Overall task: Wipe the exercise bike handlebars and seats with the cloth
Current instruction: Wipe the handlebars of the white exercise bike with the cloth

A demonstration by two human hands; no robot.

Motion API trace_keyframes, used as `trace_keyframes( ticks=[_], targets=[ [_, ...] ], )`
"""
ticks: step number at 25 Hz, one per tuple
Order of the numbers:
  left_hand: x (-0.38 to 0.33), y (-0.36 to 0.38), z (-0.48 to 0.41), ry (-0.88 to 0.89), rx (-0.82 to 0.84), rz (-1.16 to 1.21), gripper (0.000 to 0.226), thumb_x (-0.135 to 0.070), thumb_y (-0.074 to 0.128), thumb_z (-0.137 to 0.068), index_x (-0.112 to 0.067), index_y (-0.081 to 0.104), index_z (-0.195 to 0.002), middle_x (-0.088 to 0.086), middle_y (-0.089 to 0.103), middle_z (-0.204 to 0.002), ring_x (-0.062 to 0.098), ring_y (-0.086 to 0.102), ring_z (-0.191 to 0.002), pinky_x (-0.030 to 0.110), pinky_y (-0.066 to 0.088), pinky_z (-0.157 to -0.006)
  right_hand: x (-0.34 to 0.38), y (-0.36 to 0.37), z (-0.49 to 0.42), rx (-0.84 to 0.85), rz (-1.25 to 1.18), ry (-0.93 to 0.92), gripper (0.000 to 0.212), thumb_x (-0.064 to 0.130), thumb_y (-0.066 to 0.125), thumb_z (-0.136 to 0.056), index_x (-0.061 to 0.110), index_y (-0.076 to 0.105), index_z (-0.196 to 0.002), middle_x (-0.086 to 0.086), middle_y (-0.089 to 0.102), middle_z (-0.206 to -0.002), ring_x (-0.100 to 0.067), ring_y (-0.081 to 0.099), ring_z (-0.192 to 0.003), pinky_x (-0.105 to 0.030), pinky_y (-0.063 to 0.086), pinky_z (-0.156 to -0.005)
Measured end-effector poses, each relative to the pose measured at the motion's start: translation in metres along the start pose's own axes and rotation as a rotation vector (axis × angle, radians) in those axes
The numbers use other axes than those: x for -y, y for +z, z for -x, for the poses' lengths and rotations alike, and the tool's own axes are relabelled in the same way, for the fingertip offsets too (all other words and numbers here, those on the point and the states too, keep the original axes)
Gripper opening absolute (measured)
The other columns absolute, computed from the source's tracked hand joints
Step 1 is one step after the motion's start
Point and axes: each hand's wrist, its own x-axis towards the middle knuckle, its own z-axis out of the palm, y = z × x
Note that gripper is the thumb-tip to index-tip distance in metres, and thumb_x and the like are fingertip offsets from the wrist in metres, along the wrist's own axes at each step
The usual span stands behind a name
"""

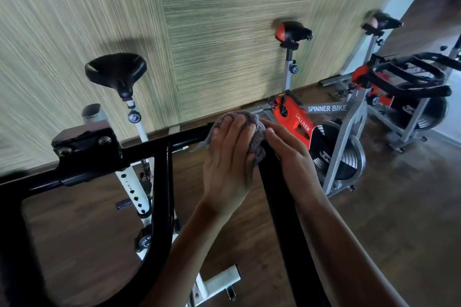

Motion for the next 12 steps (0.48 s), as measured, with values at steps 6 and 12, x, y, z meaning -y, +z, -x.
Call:
trace_keyframes(
  ticks=[6,12],
  targets=[
    [-0.003,-0.015,-0.004,-0.226,-0.105,-0.300,0.037,-0.016,0.037,-0.105,0.000,0.045,-0.138,0.023,0.054,-0.141,0.034,0.039,-0.139,0.052,0.029,-0.118,-0.003,0.001,0.000,0.024,0.060,-0.028,0.024,0.003,0.057,-0.098,0.013,0.070,-0.115,0.011,0.077,-0.091,-0.002,0.069,-0.087,-0.012,0.051,-0.074],
    [-0.015,-0.012,-0.015,-0.350,-0.102,-0.266,0.039,-0.020,0.031,-0.107,0.002,0.046,-0.137,0.022,0.051,-0.142,0.036,0.035,-0.140,0.046,0.012,-0.124,-0.003,0.004,0.003,0.012,0.077,-0.016,0.025,0.009,0.057,-0.100,0.013,0.069,-0.121,0.013,0.077,-0.095,0.000,0.070,-0.094,-0.012,0.049,-0.079]
  ],
)
